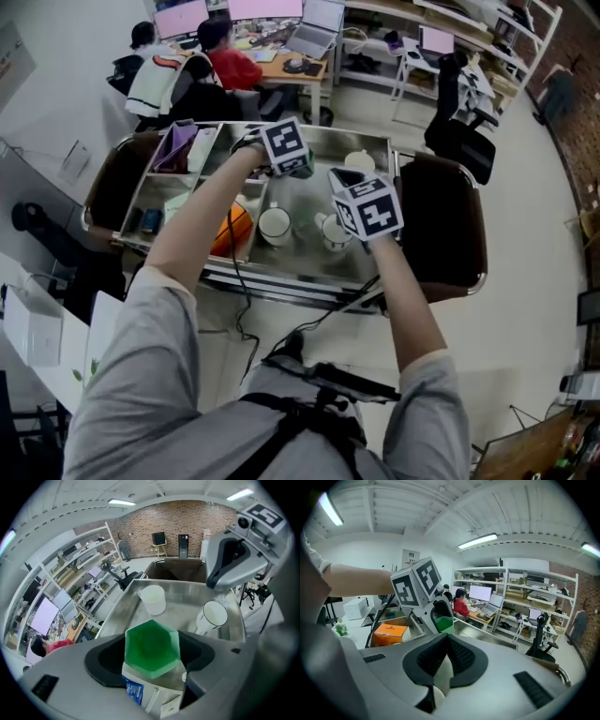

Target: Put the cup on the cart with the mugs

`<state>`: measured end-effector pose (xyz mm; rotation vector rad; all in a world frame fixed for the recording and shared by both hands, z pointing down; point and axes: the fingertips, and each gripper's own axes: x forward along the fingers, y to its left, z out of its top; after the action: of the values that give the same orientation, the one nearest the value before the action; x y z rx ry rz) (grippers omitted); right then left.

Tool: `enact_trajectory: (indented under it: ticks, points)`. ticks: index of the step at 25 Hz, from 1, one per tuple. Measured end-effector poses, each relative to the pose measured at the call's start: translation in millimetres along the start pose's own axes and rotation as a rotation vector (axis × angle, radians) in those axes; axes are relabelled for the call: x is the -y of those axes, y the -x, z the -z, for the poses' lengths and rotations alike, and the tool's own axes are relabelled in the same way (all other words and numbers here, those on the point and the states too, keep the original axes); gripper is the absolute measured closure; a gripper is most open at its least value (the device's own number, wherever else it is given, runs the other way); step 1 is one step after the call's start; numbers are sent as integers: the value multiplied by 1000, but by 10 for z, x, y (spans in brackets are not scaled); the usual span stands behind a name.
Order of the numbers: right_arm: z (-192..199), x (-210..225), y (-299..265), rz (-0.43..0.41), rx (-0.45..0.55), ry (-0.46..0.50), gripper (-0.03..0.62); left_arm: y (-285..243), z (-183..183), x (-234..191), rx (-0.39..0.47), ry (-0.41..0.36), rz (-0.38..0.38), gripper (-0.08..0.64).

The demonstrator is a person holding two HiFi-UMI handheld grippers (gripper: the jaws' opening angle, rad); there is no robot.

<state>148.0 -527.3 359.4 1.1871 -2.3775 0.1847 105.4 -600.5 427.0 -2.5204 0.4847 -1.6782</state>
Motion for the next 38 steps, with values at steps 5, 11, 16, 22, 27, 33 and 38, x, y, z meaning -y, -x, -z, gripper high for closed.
enact_trajectory:
  ticks: [5, 11, 16, 22, 27, 33, 38]
  points:
    - [11, 33, -181, -14, -28, -14, 585, -238, 19, -162, -21, 12, 52, 230]
    - [42, 61, -362, -15, -58, -19, 584, -476, 83, -323, -41, 35, 100, 230]
    - [56, 125, -436, -9, -55, -22, 584, -694, 214, -419, -68, 69, 129, 230]
    - [96, 161, -474, -11, -61, -31, 584, -861, 245, -429, -78, 73, 164, 230]
    - [104, 148, -501, -16, -60, -33, 584, -964, 257, -392, -77, 83, 196, 229]
    - [128, 182, -512, -9, -59, -40, 584, -983, 238, -376, -67, 60, 186, 223]
    - [150, 194, -500, -11, -58, -45, 584, -1017, 259, -331, -62, 54, 186, 124]
